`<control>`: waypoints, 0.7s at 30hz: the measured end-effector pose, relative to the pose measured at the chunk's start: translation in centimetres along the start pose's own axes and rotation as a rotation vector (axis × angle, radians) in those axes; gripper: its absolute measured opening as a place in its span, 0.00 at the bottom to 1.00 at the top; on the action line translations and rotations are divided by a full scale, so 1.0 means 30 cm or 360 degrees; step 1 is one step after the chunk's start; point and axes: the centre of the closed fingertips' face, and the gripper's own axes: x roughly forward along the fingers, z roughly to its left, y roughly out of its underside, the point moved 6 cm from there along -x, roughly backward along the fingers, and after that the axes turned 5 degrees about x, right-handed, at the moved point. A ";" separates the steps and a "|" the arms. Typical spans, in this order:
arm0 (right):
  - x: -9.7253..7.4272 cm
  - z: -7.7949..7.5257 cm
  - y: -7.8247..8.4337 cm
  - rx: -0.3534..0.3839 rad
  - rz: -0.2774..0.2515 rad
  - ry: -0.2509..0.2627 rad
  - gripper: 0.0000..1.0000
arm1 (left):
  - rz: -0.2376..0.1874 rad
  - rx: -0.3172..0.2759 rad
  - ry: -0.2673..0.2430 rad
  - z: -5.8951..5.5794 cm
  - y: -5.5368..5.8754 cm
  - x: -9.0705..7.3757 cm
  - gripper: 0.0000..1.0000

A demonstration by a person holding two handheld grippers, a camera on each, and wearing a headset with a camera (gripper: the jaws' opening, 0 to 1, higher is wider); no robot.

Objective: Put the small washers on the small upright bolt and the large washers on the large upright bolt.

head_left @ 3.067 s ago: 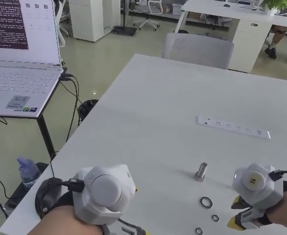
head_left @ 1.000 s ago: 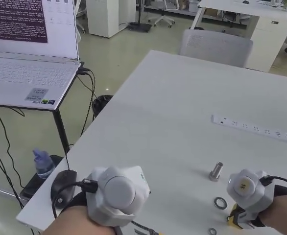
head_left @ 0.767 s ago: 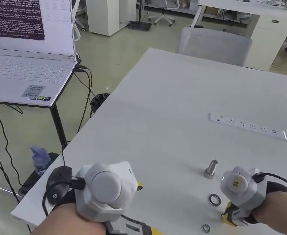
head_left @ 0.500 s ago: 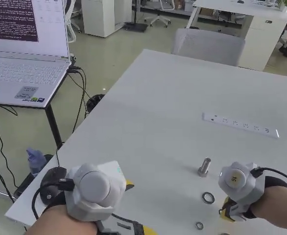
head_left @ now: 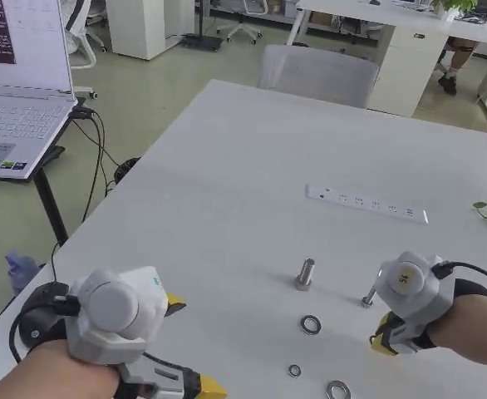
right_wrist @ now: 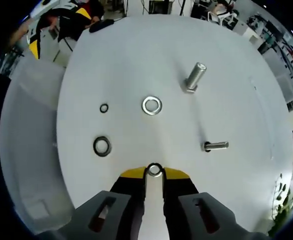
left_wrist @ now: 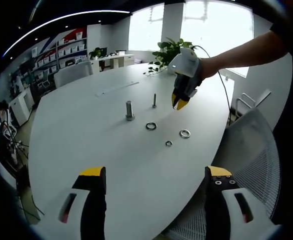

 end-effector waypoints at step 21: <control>-0.058 -0.111 0.091 0.0062 -0.0035 0.0053 0.13 | 0.0201 0.0126 0.0083 -0.037 0.030 0.088 1.00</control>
